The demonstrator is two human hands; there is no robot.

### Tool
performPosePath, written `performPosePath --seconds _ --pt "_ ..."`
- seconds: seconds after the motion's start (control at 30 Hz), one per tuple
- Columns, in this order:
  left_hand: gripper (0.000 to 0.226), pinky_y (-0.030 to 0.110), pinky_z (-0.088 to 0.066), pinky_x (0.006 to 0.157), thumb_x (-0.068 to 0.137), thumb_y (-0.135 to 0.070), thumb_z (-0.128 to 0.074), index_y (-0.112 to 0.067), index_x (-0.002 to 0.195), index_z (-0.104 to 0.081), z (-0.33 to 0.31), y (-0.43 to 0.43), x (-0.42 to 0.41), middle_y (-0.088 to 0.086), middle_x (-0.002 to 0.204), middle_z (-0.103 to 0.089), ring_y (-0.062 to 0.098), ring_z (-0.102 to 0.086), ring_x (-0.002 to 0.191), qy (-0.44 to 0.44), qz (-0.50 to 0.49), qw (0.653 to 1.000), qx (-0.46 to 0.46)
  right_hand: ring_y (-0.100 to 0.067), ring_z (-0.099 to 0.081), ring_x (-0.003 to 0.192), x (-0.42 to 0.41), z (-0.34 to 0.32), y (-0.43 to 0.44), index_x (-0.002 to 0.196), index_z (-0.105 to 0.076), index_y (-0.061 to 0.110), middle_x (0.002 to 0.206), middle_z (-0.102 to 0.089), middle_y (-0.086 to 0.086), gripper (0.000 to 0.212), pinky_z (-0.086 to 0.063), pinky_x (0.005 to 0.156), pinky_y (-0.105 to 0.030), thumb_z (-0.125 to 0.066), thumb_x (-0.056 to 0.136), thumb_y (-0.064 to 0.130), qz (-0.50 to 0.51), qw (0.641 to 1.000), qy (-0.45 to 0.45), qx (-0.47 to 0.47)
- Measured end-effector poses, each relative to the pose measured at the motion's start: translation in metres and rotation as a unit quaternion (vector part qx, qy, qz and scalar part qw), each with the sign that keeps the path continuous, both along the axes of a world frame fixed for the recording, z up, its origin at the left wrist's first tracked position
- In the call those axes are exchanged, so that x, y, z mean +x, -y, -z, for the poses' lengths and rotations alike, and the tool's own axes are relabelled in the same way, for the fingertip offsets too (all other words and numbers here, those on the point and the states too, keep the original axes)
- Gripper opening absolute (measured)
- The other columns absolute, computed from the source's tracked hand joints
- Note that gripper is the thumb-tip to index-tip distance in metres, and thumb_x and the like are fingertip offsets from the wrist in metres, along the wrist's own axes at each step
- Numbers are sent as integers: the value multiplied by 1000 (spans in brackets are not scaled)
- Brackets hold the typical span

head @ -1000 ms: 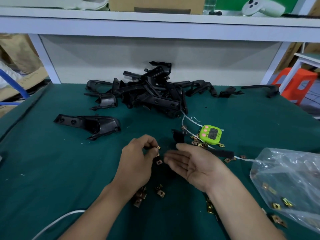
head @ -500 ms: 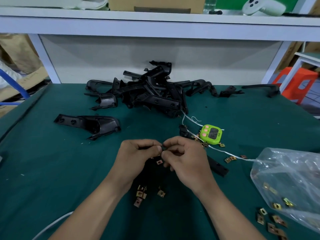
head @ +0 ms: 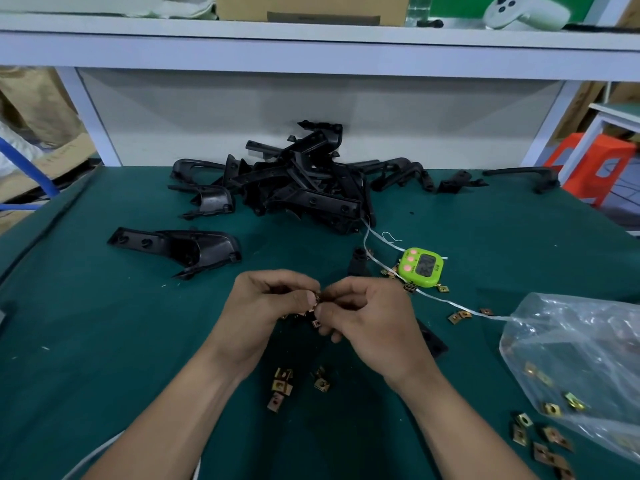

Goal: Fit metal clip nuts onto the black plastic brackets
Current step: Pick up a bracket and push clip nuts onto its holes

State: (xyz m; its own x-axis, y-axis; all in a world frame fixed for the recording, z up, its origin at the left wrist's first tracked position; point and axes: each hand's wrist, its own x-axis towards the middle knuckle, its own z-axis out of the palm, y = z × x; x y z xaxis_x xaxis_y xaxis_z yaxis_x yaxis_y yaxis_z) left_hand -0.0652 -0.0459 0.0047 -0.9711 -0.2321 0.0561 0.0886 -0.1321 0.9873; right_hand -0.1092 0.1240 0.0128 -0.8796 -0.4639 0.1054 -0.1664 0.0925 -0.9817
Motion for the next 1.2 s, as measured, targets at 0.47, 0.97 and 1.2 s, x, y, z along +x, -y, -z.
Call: performPosePath --seconds 0.47,0.97,1.2 --pt "16 31 -55 75 72 -2 -73 0 86 -80 -7 10 2 16 82 -71 27 -68 79 72 159 977 120 -21 -49 57 1 -7 -3 74 -71 10 69 -63 -15 13 -40 50 -21 -78 77 -1 -140 971 170 -94" --pt "27 32 -53 70 75 3 -60 4 95 -79 2 8 -4 11 86 -68 25 -64 78 46 201 972 110 -15 -63 59 -1 1 1 77 -79 10 72 -66 -10 19 -43 47 -16 -79 61 0 -136 938 291 -134" --pt "25 31 -54 70 74 4 -62 3 92 -80 3 8 -5 11 86 -67 26 -64 78 45 206 971 115 -17 -64 58 -3 2 -1 81 -73 4 73 -67 -11 22 -45 47 -17 -80 60 0 -126 938 298 -120"
